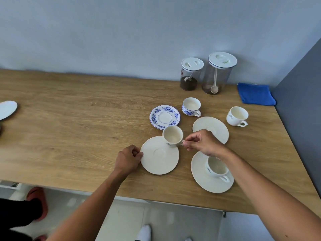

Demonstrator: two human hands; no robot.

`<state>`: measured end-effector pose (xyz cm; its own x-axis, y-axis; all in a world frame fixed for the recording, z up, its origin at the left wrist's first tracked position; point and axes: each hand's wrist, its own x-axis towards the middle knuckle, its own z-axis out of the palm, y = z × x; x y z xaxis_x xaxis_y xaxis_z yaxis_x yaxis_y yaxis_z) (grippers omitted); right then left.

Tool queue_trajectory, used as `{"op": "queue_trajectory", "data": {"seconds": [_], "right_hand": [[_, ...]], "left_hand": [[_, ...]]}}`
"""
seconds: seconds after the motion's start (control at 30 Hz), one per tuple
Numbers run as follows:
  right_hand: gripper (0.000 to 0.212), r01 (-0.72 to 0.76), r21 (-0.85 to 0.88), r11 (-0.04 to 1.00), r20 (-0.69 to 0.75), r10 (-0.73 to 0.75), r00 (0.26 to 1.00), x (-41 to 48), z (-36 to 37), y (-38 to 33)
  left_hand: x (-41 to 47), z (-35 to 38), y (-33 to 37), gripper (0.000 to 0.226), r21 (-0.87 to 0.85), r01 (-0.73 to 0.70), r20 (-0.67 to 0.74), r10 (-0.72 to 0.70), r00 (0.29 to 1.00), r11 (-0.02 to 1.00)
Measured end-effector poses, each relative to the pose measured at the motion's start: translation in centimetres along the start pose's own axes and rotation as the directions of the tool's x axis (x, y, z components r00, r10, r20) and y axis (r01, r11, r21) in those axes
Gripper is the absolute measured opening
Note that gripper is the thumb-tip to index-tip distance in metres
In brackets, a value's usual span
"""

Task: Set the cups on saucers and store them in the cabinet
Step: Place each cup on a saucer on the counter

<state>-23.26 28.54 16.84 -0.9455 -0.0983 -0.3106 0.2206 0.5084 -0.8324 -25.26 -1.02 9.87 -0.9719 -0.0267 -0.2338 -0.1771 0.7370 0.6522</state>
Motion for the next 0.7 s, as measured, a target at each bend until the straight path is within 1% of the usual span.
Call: {"op": "queue_trajectory", "data": {"seconds": [0.07, 0.17, 0.23, 0.47, 0.63, 0.7], "right_hand": [[0.013, 0.023, -0.066, 0.998, 0.050, -0.020, 0.999, 0.0, 1.3, -0.6], [0.012, 0.018, -0.064, 0.998, 0.117, -0.010, 0.993, 0.2, 2.9, -0.8], [0.010, 0.007, -0.068, 0.998, 0.137, 0.002, 0.991, 0.3, 3.6, -0.7], [0.011, -0.010, -0.046, 0.999, 0.126, 0.016, 0.992, 0.6, 4.6, -0.9], [0.015, -0.026, -0.079, 0.997, 0.119, 0.035, 0.992, 0.2, 4.8, -1.1], [0.017, -0.047, -0.052, 0.998, 0.120, 0.053, 0.991, 0.3, 4.8, -1.0]], "left_hand": [[0.0, 0.0, 0.0, 0.010, 0.001, 0.007, -0.002, -0.007, 1.000, 1.000], [0.0, 0.0, 0.0, 0.011, 0.005, 0.007, -0.002, -0.007, 1.000, 1.000], [-0.1, 0.0, 0.0, 0.010, 0.002, 0.011, 0.001, -0.011, 1.000, 1.000], [-0.3, 0.0, 0.2, 0.005, -0.012, 0.010, -0.003, -0.010, 1.000, 1.000], [-0.2, 0.0, 0.0, 0.007, -0.021, 0.009, 0.003, -0.009, 1.000, 1.000], [-0.2, 0.0, -0.1, 0.006, -0.023, -0.001, 0.004, 0.001, 1.000, 1.000]]}}
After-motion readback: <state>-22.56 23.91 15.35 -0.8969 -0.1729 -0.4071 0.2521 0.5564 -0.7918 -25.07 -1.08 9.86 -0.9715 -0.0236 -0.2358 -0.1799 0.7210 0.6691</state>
